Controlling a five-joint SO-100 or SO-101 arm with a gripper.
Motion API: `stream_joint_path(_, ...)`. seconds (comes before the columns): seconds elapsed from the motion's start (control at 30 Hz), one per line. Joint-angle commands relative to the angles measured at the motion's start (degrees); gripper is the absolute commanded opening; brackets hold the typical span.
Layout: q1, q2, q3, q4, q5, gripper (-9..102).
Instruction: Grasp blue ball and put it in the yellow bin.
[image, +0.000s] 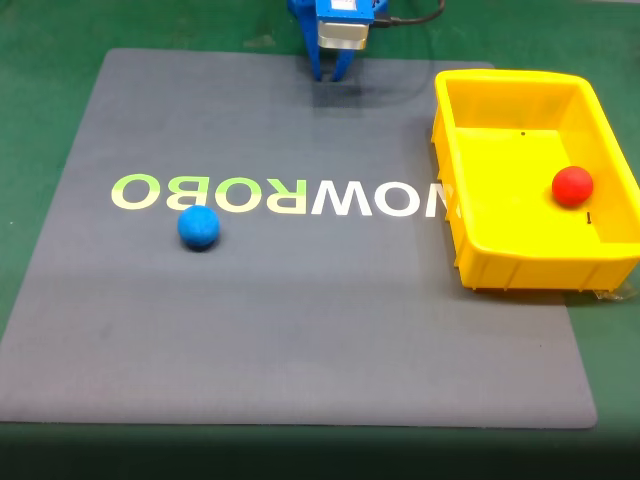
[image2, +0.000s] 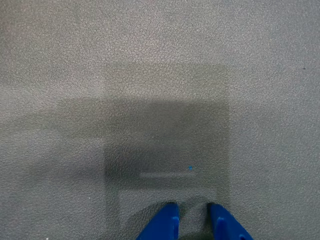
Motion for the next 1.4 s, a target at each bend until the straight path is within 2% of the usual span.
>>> stream_joint_path(0.0, 0.8, 0.9, 1.8, 0.5, -0.7, 6)
stream_joint_path(0.73, 1.2, 0.9, 1.8, 0.5, -1.8, 5)
stream_joint_path(0.83, 1.3, 0.9, 1.8, 0.5, -1.7, 0)
stream_joint_path(1.2, 1.1, 0.8, 1.8, 0.6, -3.5, 0)
stream_joint_path(1.27, 2.0, 0.8, 1.1, 0.5, -5.1, 4)
stream_joint_path(1.37, 5.2, 0.3, -2.3, -1.7, -7.9, 21)
